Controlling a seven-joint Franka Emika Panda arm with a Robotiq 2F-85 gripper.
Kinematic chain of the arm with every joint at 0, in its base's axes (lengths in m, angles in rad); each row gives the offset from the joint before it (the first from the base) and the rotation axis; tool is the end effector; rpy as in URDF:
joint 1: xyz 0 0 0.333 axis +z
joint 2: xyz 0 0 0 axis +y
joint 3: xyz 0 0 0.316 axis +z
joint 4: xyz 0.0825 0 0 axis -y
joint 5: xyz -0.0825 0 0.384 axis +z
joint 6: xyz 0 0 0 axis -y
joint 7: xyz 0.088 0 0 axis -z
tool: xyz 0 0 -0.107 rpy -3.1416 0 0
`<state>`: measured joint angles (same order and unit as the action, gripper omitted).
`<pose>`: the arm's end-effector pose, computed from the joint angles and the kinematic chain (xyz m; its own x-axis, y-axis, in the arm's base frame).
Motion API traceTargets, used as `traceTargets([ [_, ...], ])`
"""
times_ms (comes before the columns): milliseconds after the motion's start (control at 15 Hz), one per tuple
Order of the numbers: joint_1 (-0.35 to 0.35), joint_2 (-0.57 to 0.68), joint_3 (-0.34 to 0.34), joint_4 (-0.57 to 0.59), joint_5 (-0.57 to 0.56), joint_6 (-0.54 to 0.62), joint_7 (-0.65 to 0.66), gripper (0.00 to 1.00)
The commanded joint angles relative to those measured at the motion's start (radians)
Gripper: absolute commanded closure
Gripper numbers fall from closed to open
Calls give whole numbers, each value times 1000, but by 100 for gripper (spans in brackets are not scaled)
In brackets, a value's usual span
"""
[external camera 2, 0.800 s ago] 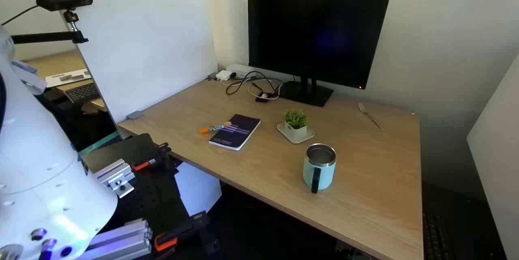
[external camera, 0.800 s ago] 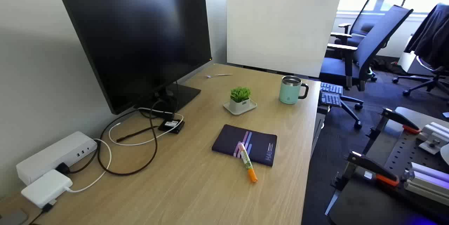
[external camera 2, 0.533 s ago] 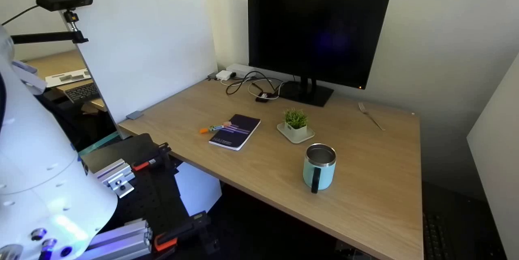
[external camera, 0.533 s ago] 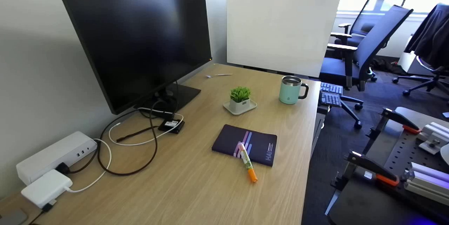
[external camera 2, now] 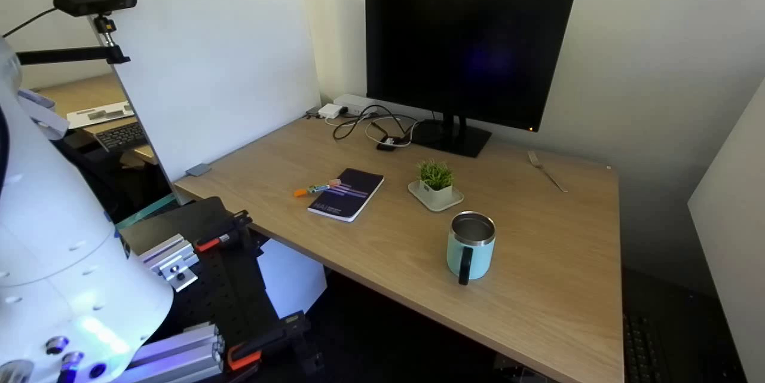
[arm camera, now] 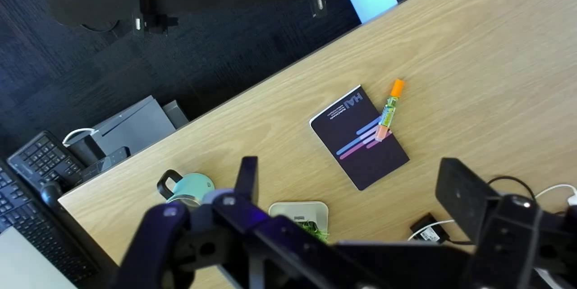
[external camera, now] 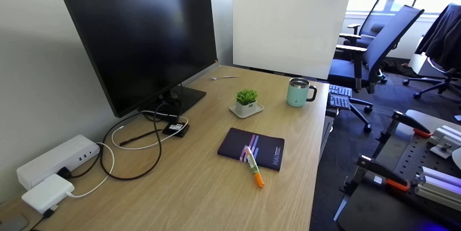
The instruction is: Pick up the marker and put it in the cup
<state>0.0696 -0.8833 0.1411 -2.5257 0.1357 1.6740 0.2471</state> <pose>0.2801 0.0819 0.5447 0.9949 -0.0984 0.0198 -0.0978 -0.9947 -0.0322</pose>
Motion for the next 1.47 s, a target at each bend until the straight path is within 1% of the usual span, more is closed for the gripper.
traceTargets([
  [0, -6, 8, 37, -19, 20, 75, 17, 0],
  [267, -1, 76, 130, -48, 38, 209, 109, 0],
  [533, 11, 252, 213, -80, 70, 354, 232, 0],
  [733, 36, 417, 249, -89, 89, 481, 303, 0],
  [933, 68, 589, 258, -74, 98, 629, 350, 0],
  [1133, 100, 739, 242, -60, 96, 768, 374, 0],
  [1400, 128, 921, 215, -18, 87, 911, 387, 0],
])
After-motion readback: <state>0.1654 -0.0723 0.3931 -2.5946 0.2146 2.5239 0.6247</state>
